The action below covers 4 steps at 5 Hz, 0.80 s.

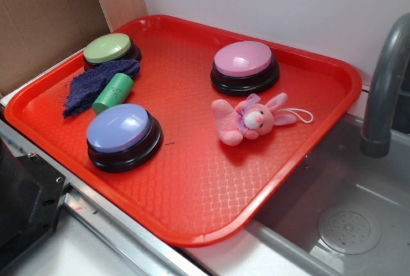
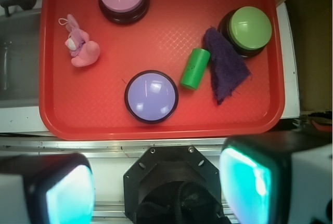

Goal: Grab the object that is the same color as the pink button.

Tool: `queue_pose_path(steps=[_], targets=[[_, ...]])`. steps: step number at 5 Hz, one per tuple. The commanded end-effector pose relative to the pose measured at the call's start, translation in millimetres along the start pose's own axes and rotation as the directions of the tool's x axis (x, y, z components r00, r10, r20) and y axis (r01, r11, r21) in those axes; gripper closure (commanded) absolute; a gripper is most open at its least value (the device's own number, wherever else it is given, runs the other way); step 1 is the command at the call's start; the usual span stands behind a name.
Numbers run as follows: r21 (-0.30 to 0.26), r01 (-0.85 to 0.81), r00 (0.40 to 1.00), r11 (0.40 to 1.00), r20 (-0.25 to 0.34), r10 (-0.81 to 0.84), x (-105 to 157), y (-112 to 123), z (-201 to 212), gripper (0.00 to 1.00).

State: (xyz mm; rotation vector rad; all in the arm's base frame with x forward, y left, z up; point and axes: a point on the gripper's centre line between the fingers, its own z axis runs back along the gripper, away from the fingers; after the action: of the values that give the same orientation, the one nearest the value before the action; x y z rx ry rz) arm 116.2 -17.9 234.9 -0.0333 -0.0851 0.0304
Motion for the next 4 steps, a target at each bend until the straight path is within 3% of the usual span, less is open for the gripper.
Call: queue_pose_path(steps=[1, 2, 3, 4], targets=[[0.0, 0.0, 1.0, 1.0, 0.0, 0.0, 0, 0, 0, 0.0], [0.017, 0.088, 0.996, 0.996, 0.002, -0.088, 8, -2, -5, 0.0], [0.084, 0.192, 0.981, 0.978, -0.006, -0.193, 30, -14, -18, 0.0], [0.085, 0.252, 0.966, 0.964, 0.029, -0.255, 50, -27, -33, 0.0]])
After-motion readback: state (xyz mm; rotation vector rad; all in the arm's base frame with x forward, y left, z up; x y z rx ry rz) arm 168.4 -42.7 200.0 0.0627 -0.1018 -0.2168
